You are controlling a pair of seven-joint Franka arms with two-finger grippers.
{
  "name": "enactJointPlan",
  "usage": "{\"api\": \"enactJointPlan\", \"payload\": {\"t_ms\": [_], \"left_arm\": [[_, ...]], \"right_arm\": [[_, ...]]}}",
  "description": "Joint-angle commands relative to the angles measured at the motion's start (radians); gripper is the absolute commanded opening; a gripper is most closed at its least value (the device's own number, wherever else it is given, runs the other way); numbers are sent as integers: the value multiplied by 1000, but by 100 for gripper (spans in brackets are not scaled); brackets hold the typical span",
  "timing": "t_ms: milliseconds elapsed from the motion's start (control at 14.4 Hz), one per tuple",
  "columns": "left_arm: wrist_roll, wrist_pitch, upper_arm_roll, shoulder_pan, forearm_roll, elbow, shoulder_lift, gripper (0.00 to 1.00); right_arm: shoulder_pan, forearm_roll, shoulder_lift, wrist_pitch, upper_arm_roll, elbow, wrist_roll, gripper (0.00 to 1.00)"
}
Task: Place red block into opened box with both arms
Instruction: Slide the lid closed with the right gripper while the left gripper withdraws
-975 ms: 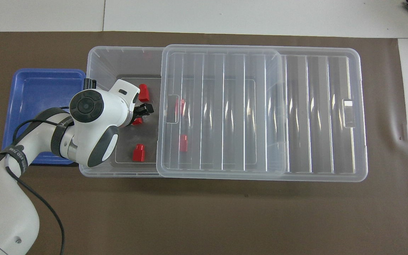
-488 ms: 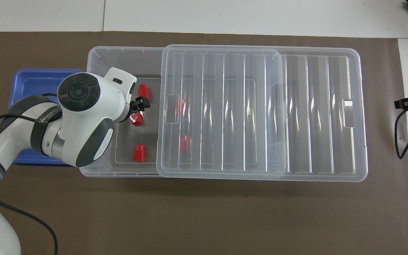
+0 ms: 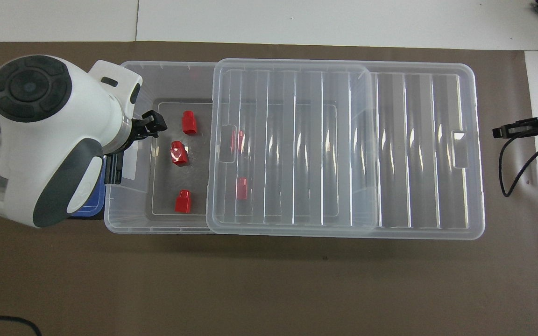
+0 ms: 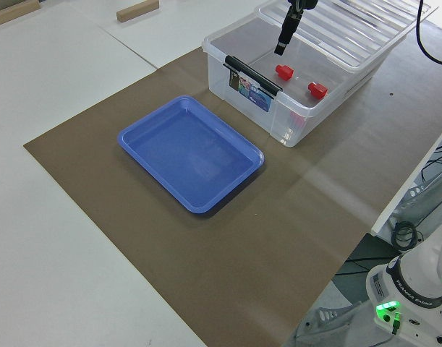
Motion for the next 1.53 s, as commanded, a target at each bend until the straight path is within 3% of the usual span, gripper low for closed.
{"api": "enactJointPlan", "payload": {"t_ms": [0, 209, 488, 627, 1115, 1463], "left_arm": [[153, -94, 9, 84, 3, 42, -42, 100], [385, -187, 11, 209, -61, 114, -51, 100], [504, -215, 15, 282, -63, 113, -93, 100], [530, -194, 30, 285, -64, 72, -122, 100], [603, -195, 18, 205, -110, 98, -116, 100], [620, -210, 21, 210, -110, 111, -116, 100]], "right_arm": [[-3, 67, 24, 5, 12, 10, -29, 0], [29, 95, 33, 20, 18, 12, -29, 0], [74, 110, 34, 28, 20, 14, -15, 0], [96, 115, 34, 42, 21, 14, 15, 0], [212, 116, 36, 79, 20, 6, 175, 0], [267, 116, 34, 79, 21, 3, 245, 0]]}}
